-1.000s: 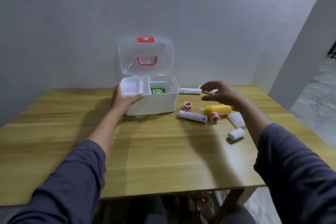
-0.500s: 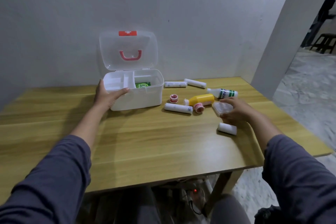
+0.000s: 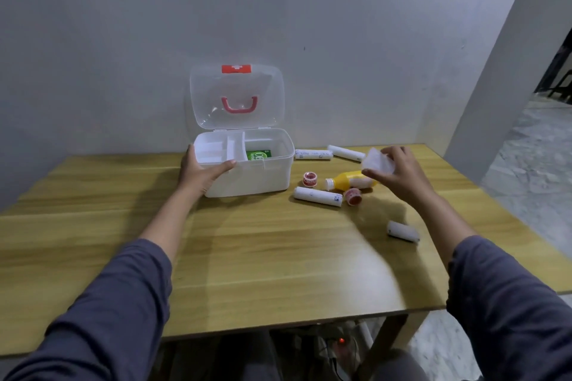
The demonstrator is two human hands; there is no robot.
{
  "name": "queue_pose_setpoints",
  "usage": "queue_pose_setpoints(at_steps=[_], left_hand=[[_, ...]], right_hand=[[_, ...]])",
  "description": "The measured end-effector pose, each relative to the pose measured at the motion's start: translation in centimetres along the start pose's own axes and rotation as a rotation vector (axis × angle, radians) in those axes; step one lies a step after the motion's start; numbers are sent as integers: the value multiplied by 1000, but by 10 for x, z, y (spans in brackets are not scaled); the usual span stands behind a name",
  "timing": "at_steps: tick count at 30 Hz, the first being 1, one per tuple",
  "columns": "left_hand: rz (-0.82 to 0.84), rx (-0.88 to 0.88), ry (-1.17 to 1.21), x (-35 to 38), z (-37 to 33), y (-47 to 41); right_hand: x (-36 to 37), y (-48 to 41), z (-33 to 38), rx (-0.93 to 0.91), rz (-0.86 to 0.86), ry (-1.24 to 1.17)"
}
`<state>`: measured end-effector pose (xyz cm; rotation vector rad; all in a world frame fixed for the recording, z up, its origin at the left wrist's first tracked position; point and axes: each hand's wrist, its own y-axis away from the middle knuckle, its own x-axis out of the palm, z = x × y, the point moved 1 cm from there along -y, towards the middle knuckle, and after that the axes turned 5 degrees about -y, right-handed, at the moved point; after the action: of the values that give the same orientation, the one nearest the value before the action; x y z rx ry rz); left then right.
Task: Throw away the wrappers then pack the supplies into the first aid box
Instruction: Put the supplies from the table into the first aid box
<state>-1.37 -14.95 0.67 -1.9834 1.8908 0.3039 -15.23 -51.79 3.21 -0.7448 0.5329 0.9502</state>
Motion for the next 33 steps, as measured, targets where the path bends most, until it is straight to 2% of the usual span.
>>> queue_pose_setpoints(at_steps=[6, 9, 13, 17, 19, 22, 25, 33], left_hand=[[-7, 11, 33, 2, 6, 0], [-13, 12, 53, 5, 16, -7], [-19, 53, 11, -2, -5, 13], [-31, 74, -12, -2, -7, 12], [-39, 70, -15, -1, -3, 9], [-64, 90, -17, 0, -2, 8], [-59, 61, -15, -1, -2, 9], [-25, 33, 0, -1, -4, 13]], right_hand=[[31, -33, 84, -260, 88, -39], [58, -48, 122, -333, 156, -29], [94, -69, 159, -411, 275, 71], [130, -87, 174, -451, 463, 338], [143, -92, 177, -473, 484, 402], [154, -95, 178, -490, 462, 346], [157, -97, 175, -477, 516, 304], [134, -103, 164, -406, 662, 436]])
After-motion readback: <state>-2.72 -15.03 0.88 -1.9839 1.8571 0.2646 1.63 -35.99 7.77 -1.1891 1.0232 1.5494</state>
